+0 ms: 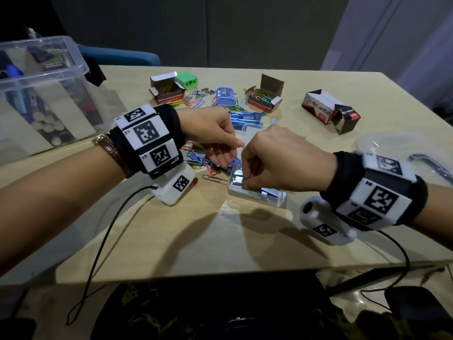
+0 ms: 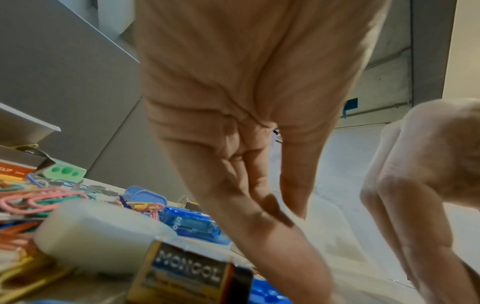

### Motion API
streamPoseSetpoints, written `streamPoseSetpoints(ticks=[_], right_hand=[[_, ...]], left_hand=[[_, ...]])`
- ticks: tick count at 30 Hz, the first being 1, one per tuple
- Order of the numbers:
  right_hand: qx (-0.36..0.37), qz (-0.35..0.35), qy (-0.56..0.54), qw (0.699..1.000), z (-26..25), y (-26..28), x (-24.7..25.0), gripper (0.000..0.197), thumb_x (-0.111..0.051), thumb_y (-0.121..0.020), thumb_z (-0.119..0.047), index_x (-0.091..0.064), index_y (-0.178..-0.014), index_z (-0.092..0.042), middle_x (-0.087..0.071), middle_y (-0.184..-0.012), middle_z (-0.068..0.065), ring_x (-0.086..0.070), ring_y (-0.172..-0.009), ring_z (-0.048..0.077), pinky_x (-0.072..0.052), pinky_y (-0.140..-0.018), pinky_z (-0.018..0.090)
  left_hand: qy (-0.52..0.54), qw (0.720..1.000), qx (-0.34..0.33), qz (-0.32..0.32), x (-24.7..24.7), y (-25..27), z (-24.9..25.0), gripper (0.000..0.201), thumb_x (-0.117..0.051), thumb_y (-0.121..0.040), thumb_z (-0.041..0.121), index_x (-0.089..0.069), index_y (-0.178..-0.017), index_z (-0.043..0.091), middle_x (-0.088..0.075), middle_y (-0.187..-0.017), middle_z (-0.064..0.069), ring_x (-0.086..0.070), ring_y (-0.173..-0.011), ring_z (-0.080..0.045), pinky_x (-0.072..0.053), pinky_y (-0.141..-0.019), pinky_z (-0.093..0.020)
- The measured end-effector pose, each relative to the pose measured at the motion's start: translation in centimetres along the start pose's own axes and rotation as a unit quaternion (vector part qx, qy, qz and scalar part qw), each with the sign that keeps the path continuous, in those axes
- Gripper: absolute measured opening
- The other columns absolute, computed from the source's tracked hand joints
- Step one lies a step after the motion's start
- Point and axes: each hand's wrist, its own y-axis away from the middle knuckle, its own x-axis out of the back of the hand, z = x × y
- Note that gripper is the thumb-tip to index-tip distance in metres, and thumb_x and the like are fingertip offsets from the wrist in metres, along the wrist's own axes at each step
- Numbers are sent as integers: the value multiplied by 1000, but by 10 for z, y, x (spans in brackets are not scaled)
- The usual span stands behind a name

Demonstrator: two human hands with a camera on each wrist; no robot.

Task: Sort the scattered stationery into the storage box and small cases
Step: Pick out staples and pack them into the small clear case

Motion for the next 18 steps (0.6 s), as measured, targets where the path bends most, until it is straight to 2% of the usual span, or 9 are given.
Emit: streamPoseSetpoints(ticks=[4, 8, 14, 18], right_hand=[[-1, 8, 9, 1000, -3, -3, -1, 16, -78, -77, -36, -72, -75, -21, -64, -70, -6, -60, -71, 17, -53, -68, 40], [-7, 13, 7, 1000, -2, -4, -1, 26, -80, -75, -44, -68, -70, -21, -54, -61, -12, -57, -66, 16, -53, -68, 40], [5, -10, 1, 1000, 10, -1, 16, 35, -81, -68, -53, -71, -65, -19, -64, -57, -8, -60, -58, 9, -52, -64, 36], [3, -54, 7, 999, 12, -1, 16, 38, -83, -62, -56, -71, -63, -20, -65, -55, -10, -59, -54, 6, -52, -60, 32]], left_hand=[[-13, 1000, 13, -17, -1, 0, 0, 34, -51, -98, 21, -67, -95, -9, -72, -87, -23, -72, -68, -19, -60, -62, -24], [-8, 999, 20, -26, -2, -1, 0, 32, -52, -97, 18, -65, -94, -11, -71, -84, -23, -72, -66, -21, -60, -61, -25], [-8, 998, 28, -48, -4, 1, -1, 22, -65, -88, 19, -63, -90, -2, -73, -84, -22, -73, -72, -26, -61, -65, -30], [-2, 998, 22, -56, -5, 2, -1, 15, -70, -83, 8, -57, -87, 1, -73, -81, -22, -73, -68, -25, -60, -62, -28]])
